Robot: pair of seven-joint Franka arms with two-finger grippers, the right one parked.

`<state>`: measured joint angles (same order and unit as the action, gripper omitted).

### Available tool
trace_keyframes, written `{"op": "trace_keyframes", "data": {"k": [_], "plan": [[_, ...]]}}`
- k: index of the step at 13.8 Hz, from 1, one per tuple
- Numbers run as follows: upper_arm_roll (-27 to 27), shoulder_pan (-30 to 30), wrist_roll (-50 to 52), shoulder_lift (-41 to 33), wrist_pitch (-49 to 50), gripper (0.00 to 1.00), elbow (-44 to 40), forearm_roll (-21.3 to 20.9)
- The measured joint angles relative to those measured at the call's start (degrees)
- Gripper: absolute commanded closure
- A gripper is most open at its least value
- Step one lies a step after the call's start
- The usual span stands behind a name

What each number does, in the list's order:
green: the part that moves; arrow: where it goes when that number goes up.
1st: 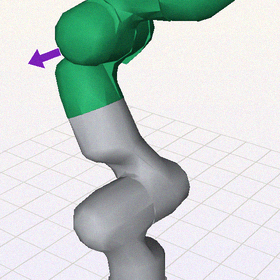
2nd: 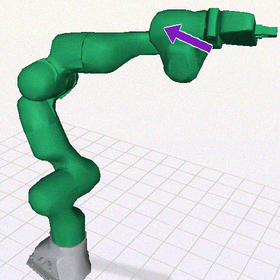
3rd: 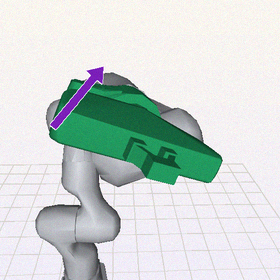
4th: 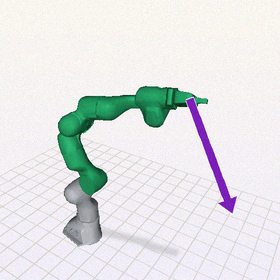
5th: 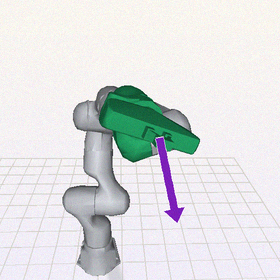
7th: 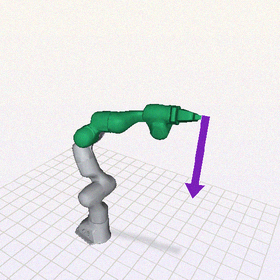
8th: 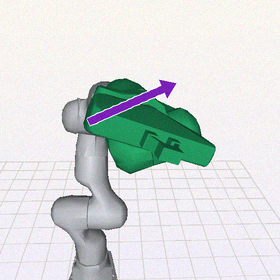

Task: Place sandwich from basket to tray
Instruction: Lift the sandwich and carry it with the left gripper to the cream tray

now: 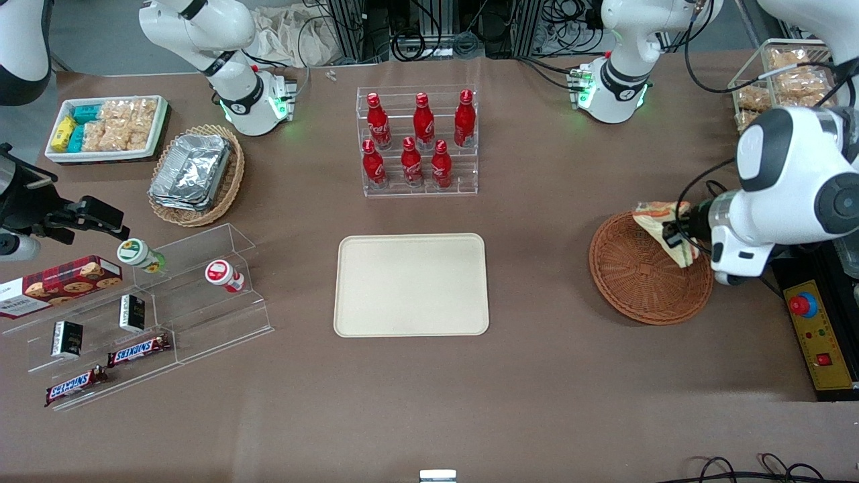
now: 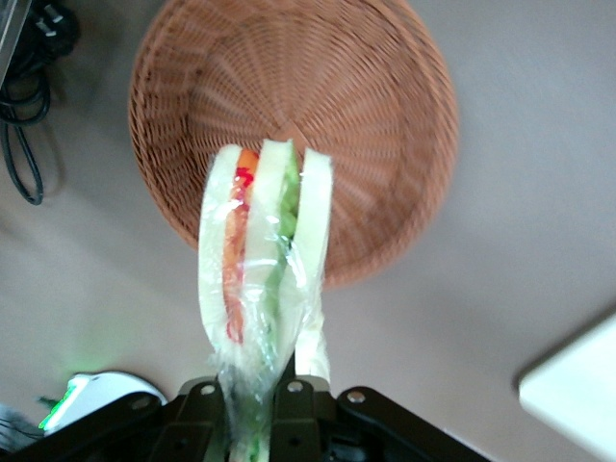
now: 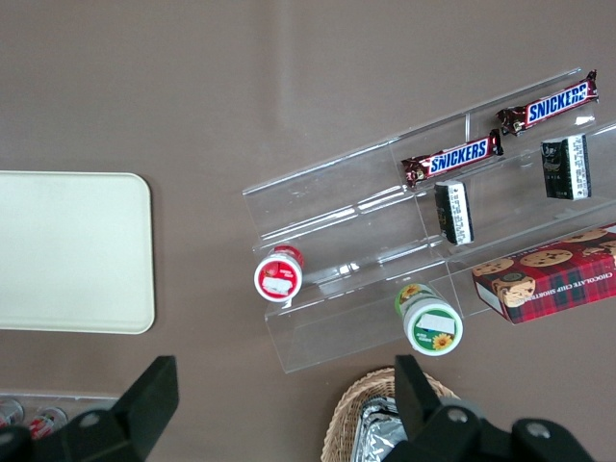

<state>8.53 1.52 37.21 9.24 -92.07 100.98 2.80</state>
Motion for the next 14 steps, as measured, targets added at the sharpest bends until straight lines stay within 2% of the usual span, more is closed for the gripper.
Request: {"op": "trace_keyframes", "data": {"k": [4,6,10,14], "plan": [[13.5,-0.8,-2.2,2.5,0.0,1.00,-4.5,0.1],[16.7,-2.8,-3.3,5.0,-3.1,1.00,-5.6,0.0],[17.6,-12.1,-1.9,12.9,-15.4,1.00,-5.9,-1.2],[17.6,-17.1,1.3,26.0,-26.3,1.00,-8.2,-8.0]]}}
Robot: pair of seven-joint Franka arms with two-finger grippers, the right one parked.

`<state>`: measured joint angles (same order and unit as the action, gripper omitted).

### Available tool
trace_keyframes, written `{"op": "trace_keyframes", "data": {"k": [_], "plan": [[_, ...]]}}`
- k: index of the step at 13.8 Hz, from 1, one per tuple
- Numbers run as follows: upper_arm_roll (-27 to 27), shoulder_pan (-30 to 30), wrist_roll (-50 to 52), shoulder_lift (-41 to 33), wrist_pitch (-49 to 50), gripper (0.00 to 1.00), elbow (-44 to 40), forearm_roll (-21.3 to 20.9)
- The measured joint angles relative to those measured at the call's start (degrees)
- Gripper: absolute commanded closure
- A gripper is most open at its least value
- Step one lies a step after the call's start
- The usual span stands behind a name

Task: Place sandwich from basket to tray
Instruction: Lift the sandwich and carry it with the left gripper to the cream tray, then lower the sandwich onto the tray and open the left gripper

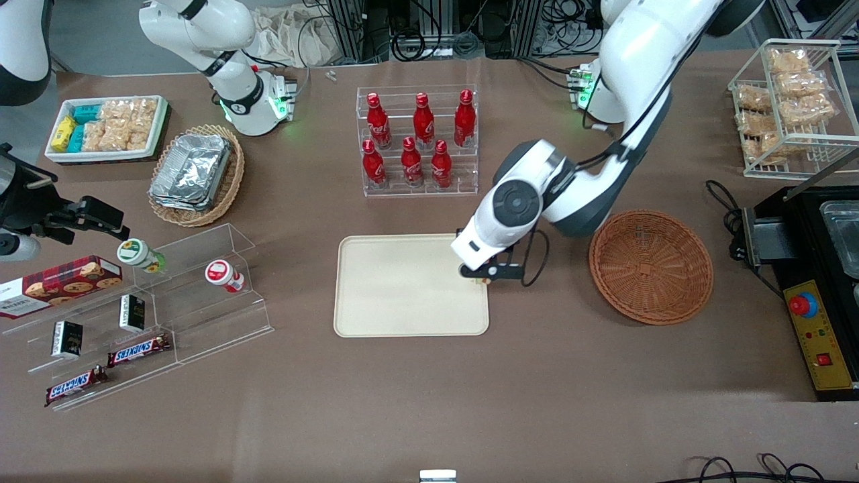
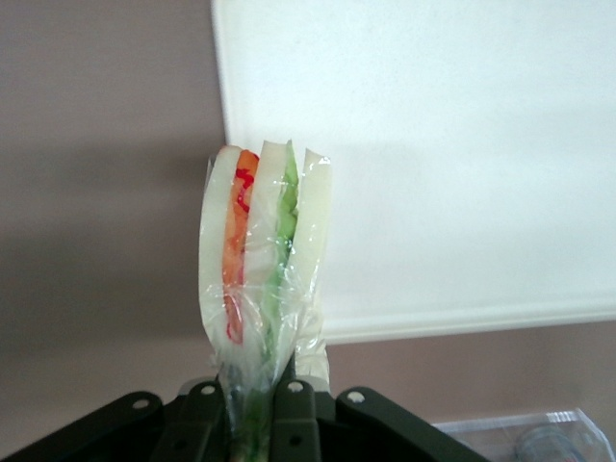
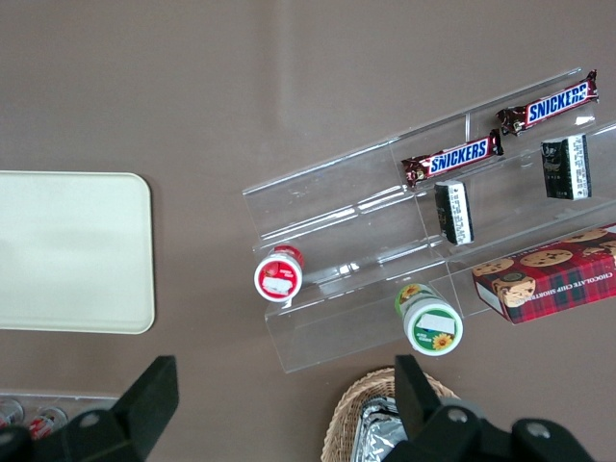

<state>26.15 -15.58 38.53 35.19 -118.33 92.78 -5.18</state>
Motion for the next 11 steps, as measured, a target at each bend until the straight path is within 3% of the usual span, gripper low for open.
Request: {"op": "trace_keyframes", "data": {"k": [2,3,4,5,11], "plan": [[0.0,-0.8,0.8,4.3,-2.2,0.98,-1.6,-2.6],[0.0,-1.0,1.0,5.7,-3.6,0.85,-2.0,-3.4],[0.0,-1.1,1.0,6.8,-5.0,0.33,-2.2,-3.9],[0.0,-1.2,1.1,7.5,-6.1,0.00,-2.3,-4.0],[-0.2,-0.9,2.3,7.6,-7.0,0.00,-4.2,-4.3]]}}
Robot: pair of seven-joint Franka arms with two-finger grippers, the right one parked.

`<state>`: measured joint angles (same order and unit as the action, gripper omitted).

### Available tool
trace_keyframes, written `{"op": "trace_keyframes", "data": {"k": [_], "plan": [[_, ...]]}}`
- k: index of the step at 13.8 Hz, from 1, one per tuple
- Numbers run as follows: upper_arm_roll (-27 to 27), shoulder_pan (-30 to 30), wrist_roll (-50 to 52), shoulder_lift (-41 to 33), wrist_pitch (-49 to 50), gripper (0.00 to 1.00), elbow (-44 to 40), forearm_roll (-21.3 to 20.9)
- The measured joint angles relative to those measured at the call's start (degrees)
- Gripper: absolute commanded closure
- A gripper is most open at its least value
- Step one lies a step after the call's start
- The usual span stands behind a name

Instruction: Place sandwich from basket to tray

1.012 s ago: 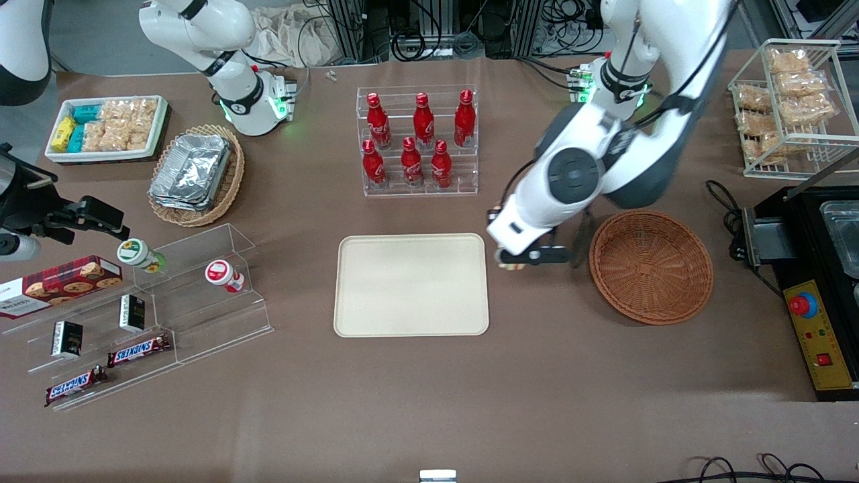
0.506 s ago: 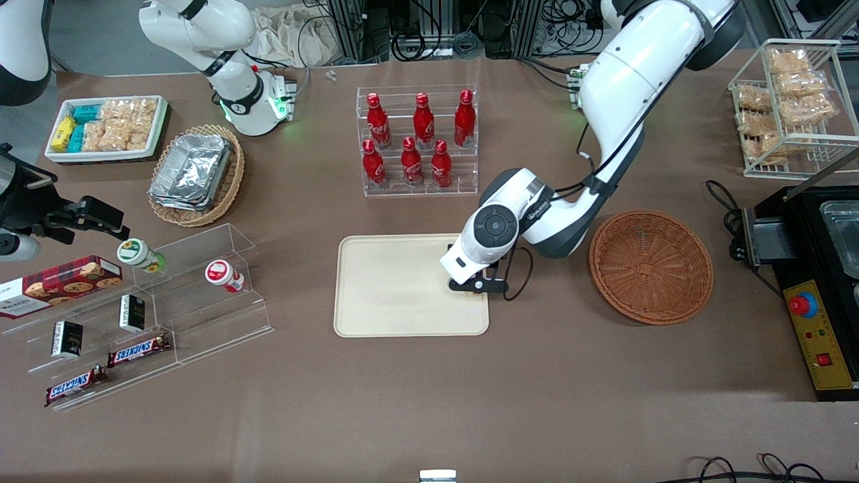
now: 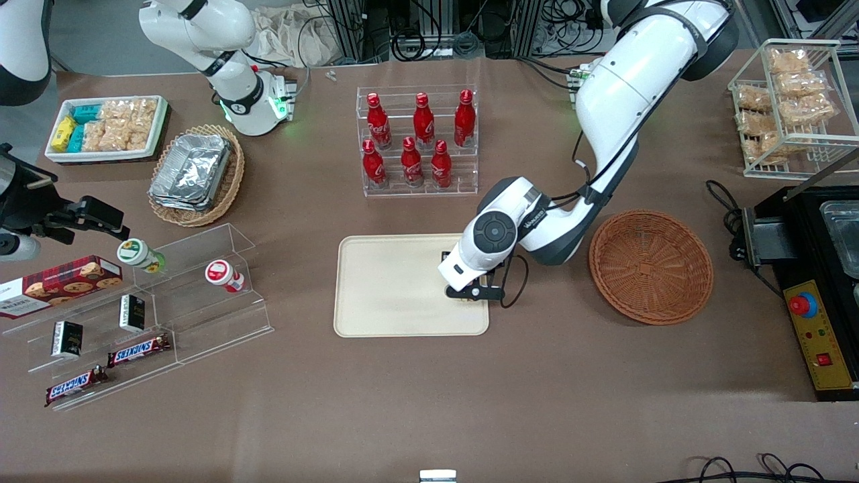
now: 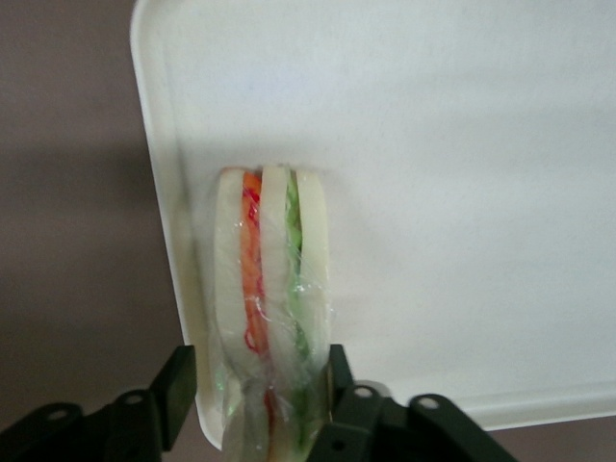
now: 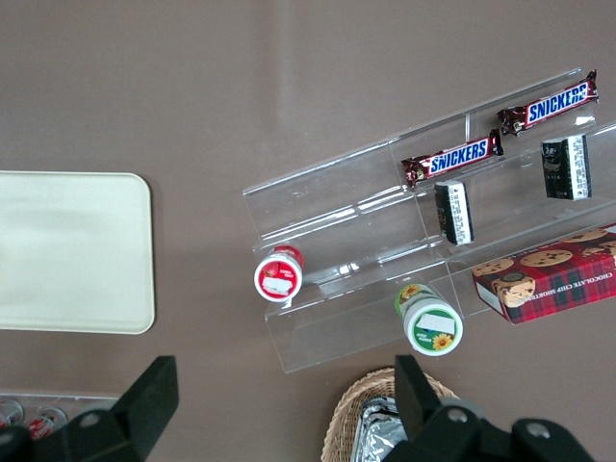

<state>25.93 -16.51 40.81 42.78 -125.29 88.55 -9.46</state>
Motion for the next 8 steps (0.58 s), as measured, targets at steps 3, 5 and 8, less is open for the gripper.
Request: {"op": "trace_keyframes", "data": {"k": [3,5,8], "plan": [[-0.1,2.6,1.7,-6.4,8.2,0.00,-2.5,0.0],[0.0,6.1,1.7,-14.2,18.3,0.00,-3.4,0.2],[-0.1,11.6,-0.3,-23.5,28.2,0.00,-3.3,1.9]]}}
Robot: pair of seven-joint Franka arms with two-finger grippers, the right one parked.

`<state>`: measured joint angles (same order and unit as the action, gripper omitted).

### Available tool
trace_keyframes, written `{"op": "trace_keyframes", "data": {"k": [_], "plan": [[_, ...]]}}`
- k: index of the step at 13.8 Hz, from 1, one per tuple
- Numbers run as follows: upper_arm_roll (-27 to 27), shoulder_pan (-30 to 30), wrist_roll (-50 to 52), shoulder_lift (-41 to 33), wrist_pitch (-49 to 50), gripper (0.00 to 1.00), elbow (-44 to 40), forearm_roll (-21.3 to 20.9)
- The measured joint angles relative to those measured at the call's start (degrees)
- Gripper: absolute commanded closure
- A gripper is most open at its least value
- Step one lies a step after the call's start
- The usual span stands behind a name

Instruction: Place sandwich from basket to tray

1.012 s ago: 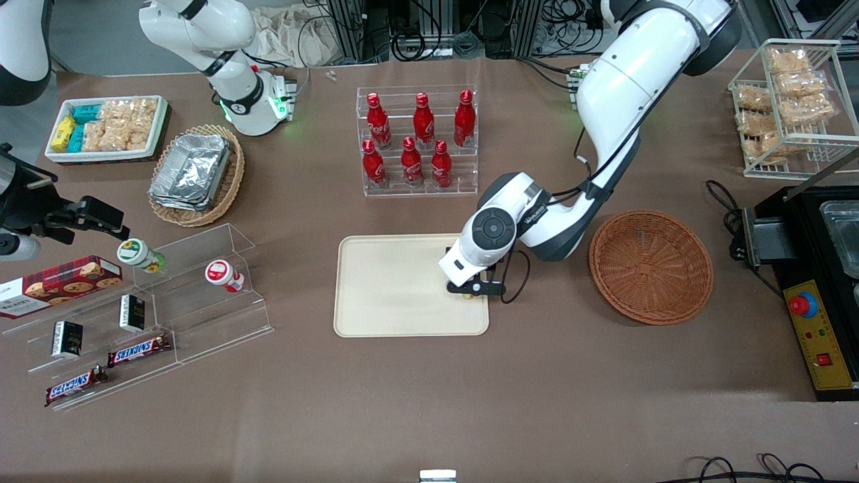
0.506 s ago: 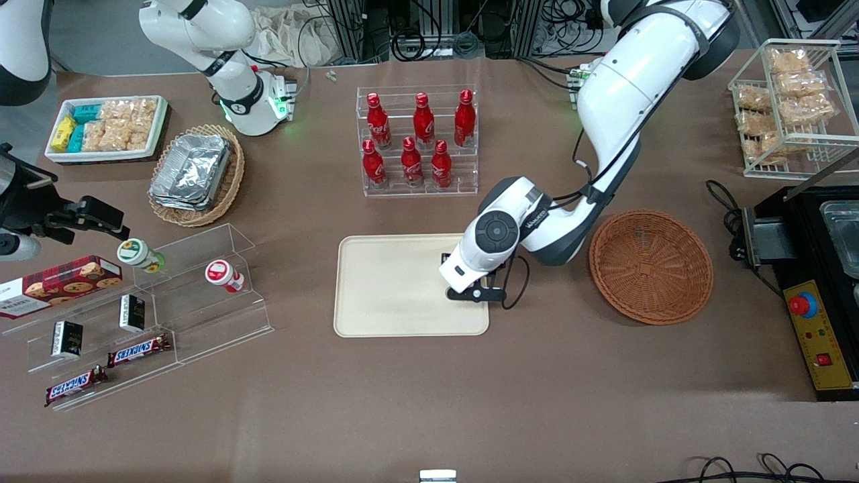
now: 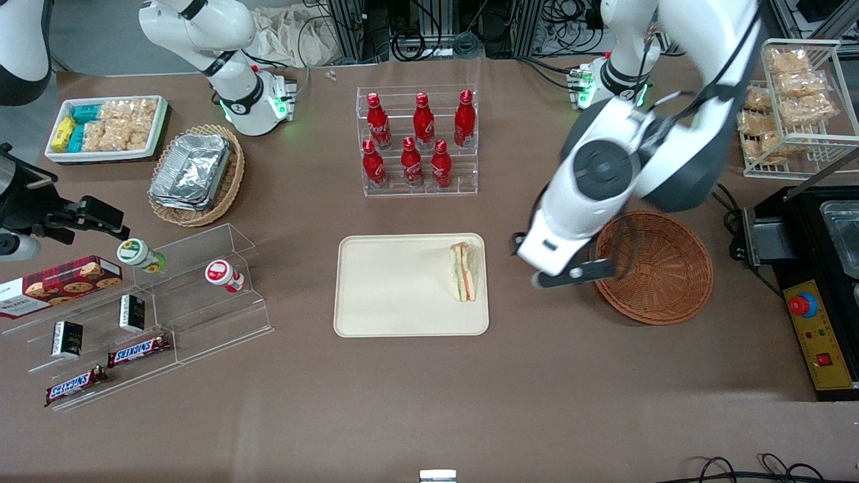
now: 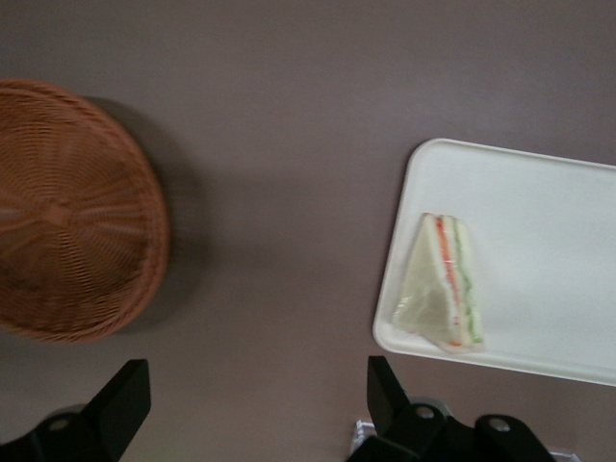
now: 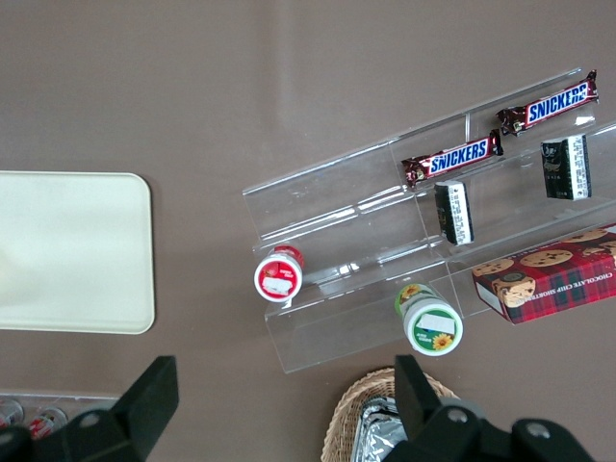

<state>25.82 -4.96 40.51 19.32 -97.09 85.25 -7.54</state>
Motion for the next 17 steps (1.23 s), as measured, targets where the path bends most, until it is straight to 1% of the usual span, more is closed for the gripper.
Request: {"op": "trace_keyframes", "data": {"k": [2,5,7,8,10,12,13,15,17], "plan": [[-0.1,3.3,-3.7,-3.3,2.8,0.00,0.2,1.0],[-0.2,6.9,-8.3,-5.5,4.0,0.00,0.4,3.4],[-0.8,10.3,-14.6,-7.6,7.3,0.00,0.4,6.0],[-3.0,11.0,-17.9,-9.2,9.4,0.00,0.4,6.9],[-10.1,10.1,-23.4,-12.7,13.3,0.00,0.4,9.0],[-17.8,7.3,-26.4,-15.7,16.0,0.00,1.0,10.0],[-20.5,6.1,-27.1,-16.8,16.4,0.00,1.5,10.1],[-23.4,5.0,-28.8,-18.7,16.4,0.00,3.0,10.1],[-24.5,4.4,-29.7,-19.6,16.4,0.00,3.6,10.1]]}}
